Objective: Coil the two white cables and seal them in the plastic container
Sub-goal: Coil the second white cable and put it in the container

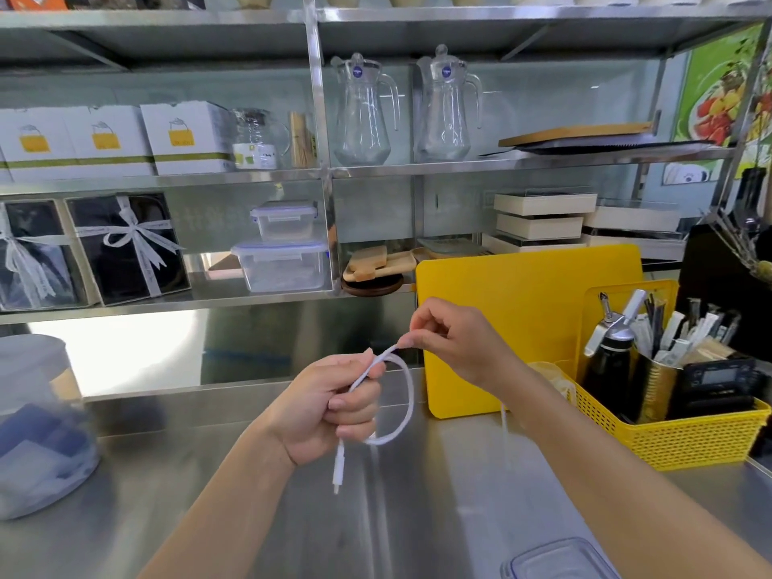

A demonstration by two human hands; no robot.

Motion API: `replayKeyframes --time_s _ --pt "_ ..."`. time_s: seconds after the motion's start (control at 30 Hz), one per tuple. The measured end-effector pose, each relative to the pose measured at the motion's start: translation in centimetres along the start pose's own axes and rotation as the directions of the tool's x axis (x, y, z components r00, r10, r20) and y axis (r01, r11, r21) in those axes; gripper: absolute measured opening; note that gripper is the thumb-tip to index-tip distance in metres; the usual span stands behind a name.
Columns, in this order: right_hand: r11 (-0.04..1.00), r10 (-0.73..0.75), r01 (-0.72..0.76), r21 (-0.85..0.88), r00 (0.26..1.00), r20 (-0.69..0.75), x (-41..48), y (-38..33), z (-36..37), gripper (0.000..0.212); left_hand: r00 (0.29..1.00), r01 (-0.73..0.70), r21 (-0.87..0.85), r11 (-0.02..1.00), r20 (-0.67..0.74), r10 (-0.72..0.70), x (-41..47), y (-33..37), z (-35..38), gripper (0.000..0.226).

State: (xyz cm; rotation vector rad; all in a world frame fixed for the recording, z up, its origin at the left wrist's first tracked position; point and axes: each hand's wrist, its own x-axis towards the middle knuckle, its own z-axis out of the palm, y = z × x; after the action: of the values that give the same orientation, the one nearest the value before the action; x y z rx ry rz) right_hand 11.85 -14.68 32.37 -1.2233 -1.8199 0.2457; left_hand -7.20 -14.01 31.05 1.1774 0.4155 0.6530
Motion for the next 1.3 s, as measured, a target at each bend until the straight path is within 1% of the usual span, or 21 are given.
replayKeyframes --time_s 0.07,0.13,0.2,0.3,0.37,0.4,0.5,0.57,0.6,0.67,0.73,0.8,0.83,0.87,0.9,0.93,1.0,1.03,1.1,1.23,1.3 --pt "0.996 0.062 -0.062 0.068 0.998 0.003 0.0 0.6 0.0 0.015 0.998 -0.037 -0.052 0.998 -0.046 0.035 -0.5 0.2 0.0 0.025" --pt "0.988 0.134 -0.135 0.073 0.991 0.017 -0.2 1.8 -0.1 0.017 0.989 -0.114 -0.1 0.988 -0.11 0.103 -0.8 0.7 -0.2 0.023" --pt "0.979 0.196 -0.194 -0.055 0.981 0.015 -0.7 3.3 0.0 0.013 0.97 -0.198 -0.154 0.968 -0.176 0.171 -1.1 1.1 -0.6 0.022" --pt "0.923 0.251 -0.263 -0.279 0.965 -0.079 -1.8 5.1 1.0 0.016 0.935 -0.294 -0.227 0.928 -0.271 0.23 -0.9 1.4 -1.4 0.028" --pt "0.877 0.222 -0.241 -0.416 0.971 -0.092 -2.4 5.1 2.0 0.021 0.92 -0.328 -0.283 0.901 -0.313 0.236 -0.5 1.5 -1.8 0.031" --pt "0.882 0.218 -0.233 -0.409 0.972 -0.084 -2.5 5.0 2.4 0.02 0.914 -0.344 -0.322 0.882 -0.331 0.236 -0.3 1.5 -1.9 0.032" --pt "0.956 0.203 -0.211 -0.206 0.977 -0.06 -2.8 4.4 2.6 0.012 0.896 -0.396 -0.447 0.802 -0.381 0.229 0.0 1.7 -2.8 0.034" --pt "0.981 0.143 -0.156 -0.119 0.983 -0.114 -3.0 4.4 2.1 0.011 0.887 -0.415 -0.491 0.766 -0.408 0.219 -0.3 1.7 -3.4 0.034" --pt "0.986 0.099 -0.117 -0.115 0.984 -0.15 -3.1 4.5 2.0 0.01 0.882 -0.423 -0.503 0.753 -0.418 0.216 -0.5 1.7 -3.7 0.035" --pt "0.981 0.005 -0.045 -0.19 0.979 -0.204 -3.3 4.8 1.9 0.005 0.875 -0.442 -0.532 0.722 -0.432 0.217 -0.7 1.6 -4.1 0.036" --pt "0.947 -0.091 0.014 -0.32 0.97 -0.226 -3.5 5.4 2.0 0.003 0.87 -0.458 -0.55 0.698 -0.439 0.224 -0.8 1.6 -4.3 0.036" --pt "0.889 -0.164 0.07 -0.452 0.971 -0.173 -3.9 5.9 2.1 0.001 0.863 -0.459 -0.515 0.724 -0.451 0.227 -0.8 1.6 -4.1 0.037" --pt "0.849 -0.198 0.111 -0.517 0.973 -0.117 -4.0 6.2 2.3 0.002 0.858 -0.456 -0.475 0.752 -0.46 0.23 -0.7 1.6 -4.0 0.037" --pt "0.812 -0.203 0.15 -0.563 0.979 -0.032 -4.2 6.1 2.4 0.001 0.852 -0.449 -0.425 0.786 -0.469 0.233 -0.7 1.5 -3.9 0.036" --pt "0.785 -0.175 0.183 -0.592 0.982 0.071 -4.2 5.7 2.5 0.002 0.846 -0.437 -0.368 0.821 -0.477 0.237 -0.6 1.4 -3.7 0.036" --pt "0.774 -0.126 0.211 -0.598 0.975 0.182 -4.1 5.1 2.7 0.007 0.841 -0.419 -0.307 0.854 -0.485 0.239 -0.5 1.2 -3.6 0.036" --pt "0.767 -0.031 0.269 -0.582 0.922 0.385 -4.1 3.4 3.2 0.017 0.832 -0.37 -0.18 0.911 -0.5 0.239 -0.2 0.7 -3.3 0.035" --pt "0.775 -0.032 0.301 -0.556 0.897 0.442 -4.1 2.4 3.5 0.018 0.83 -0.338 -0.118 0.934 -0.506 0.236 0.0 0.4 -3.0 0.035" --pt "0.8 -0.095 0.35 -0.487 0.876 0.473 -4.2 0.3 4.0 0.017 0.829 -0.255 -0.009 0.967 -0.517 0.214 0.3 -0.2 -2.5 0.038" --pt "0.788 -0.306 0.461 -0.409 0.869 0.39 -4.0 -1.6 4.1 0.015 0.859 -0.124 0.191 0.974 -0.471 0.202 0.6 -1.4 -1.4 0.036" --pt "0.801 -0.31 0.447 -0.398 0.879 0.363 -3.8 -1.9 4.0 0.015 0.884 -0.072 0.264 0.962 -0.43 0.184 0.6 -2.0 -0.9 0.035"
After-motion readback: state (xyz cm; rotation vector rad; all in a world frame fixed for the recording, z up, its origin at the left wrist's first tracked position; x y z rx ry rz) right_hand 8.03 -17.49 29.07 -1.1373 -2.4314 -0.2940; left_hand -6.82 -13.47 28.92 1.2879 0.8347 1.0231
